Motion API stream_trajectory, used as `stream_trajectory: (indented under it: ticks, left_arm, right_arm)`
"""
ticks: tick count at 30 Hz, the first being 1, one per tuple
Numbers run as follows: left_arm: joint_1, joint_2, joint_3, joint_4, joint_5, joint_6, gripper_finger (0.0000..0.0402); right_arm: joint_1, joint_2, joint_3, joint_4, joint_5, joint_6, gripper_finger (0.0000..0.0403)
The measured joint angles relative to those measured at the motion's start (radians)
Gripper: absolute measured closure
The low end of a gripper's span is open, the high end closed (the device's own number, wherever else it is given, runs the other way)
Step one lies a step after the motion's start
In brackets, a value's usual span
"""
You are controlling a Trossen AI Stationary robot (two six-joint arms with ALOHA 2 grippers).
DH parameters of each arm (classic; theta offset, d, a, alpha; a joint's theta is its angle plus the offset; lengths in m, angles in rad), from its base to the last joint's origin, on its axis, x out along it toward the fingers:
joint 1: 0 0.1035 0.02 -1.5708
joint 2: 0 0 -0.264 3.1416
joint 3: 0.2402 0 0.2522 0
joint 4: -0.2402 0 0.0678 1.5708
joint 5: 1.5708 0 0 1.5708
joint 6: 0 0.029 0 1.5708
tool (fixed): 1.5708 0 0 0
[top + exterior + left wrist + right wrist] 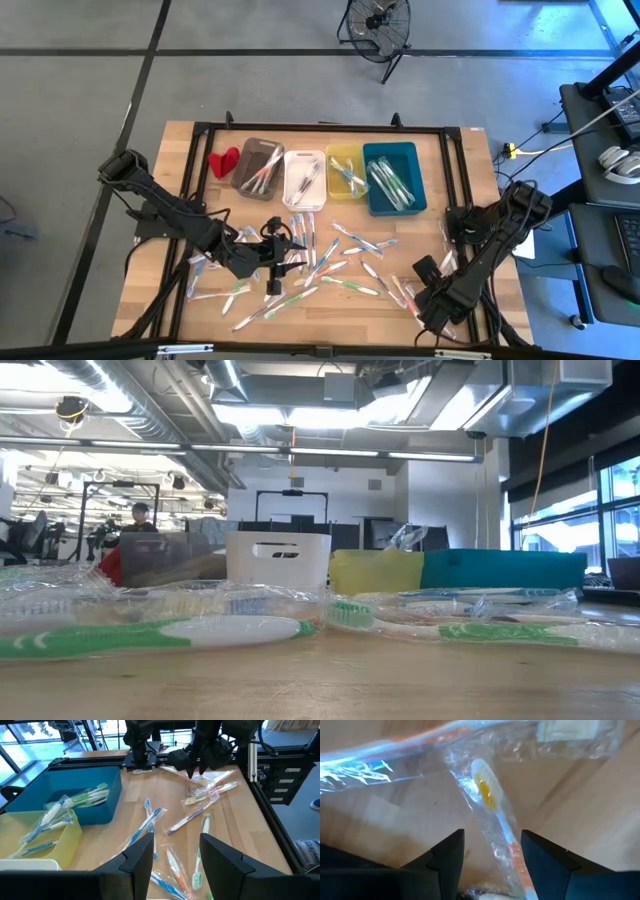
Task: Pick & Place Toothbrushes
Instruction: Put the orange toothbrush into the black bin
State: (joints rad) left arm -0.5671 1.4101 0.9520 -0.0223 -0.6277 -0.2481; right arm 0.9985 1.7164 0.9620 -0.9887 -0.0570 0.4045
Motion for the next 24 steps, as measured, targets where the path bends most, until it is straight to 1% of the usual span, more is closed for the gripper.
stream_trajectory:
  ticks: [6, 10, 15, 21, 22, 24]
  left_arm:
    - [0.000, 0.000, 0.000, 0.000, 0.000, 0.001, 0.0247]
    - [0.000, 0.000, 0.000, 0.000, 0.000, 0.008, 0.0247]
    - [0.000, 0.000, 0.000, 0.000, 0.000, 0.008, 0.0247]
    - [0.000, 0.000, 0.000, 0.004, 0.000, 0.008, 0.0247]
    - [0.000, 0.000, 0.000, 0.004, 0.000, 0.008, 0.0247]
    - [0.000, 0.000, 0.000, 0.004, 0.000, 0.008, 0.0247]
  right_arm:
    - [0.003, -0.004, -0.063, 0.095, -0.008, 0.003, 0.0205]
    - [0.003, -0.006, -0.078, 0.111, -0.013, 0.003, 0.0225]
    - [0.003, -0.005, -0.079, 0.118, -0.019, 0.003, 0.0284]
    - [0.001, -0.005, -0.079, 0.126, -0.022, 0.008, 0.0378]
    - [-0.001, -0.005, -0.079, 0.127, -0.022, 0.011, 0.0388]
    - [-0.006, -0.005, -0.079, 0.130, -0.023, 0.022, 0.0391]
